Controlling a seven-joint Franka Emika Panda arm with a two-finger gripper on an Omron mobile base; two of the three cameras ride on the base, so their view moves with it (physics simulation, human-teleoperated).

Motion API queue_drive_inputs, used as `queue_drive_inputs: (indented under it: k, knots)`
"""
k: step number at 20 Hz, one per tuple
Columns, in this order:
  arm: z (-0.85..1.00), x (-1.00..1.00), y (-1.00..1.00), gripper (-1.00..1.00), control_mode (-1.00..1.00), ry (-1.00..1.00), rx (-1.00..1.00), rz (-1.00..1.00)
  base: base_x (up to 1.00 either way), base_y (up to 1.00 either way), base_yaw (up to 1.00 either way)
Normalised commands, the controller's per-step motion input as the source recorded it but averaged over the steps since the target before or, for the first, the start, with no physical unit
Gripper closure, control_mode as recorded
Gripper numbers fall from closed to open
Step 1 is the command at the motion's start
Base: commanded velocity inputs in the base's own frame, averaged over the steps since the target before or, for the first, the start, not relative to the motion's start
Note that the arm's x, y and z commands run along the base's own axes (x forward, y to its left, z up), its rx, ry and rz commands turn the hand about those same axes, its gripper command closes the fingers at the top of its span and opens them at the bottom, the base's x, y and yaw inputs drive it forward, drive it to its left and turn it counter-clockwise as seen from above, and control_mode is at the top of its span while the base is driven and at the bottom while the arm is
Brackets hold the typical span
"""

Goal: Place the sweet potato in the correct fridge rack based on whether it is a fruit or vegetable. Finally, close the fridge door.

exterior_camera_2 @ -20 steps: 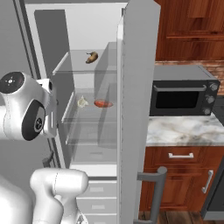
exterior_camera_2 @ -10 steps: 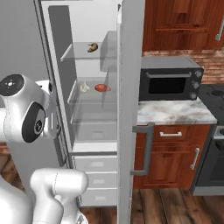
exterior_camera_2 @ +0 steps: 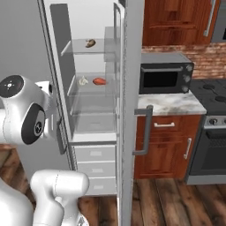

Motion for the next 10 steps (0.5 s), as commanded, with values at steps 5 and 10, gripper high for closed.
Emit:
queue_drive_inputs:
  k: [5,10]
  knots:
    - [0.0,0.0,0.0,-1.0,1.0,0.0,0.0,0.0,-0.23,-0.49,-0.08]
    - [0.0,0.0,0.0,-1.0,1.0,0.0,0.0,0.0,-0.18,-0.35,-0.03]
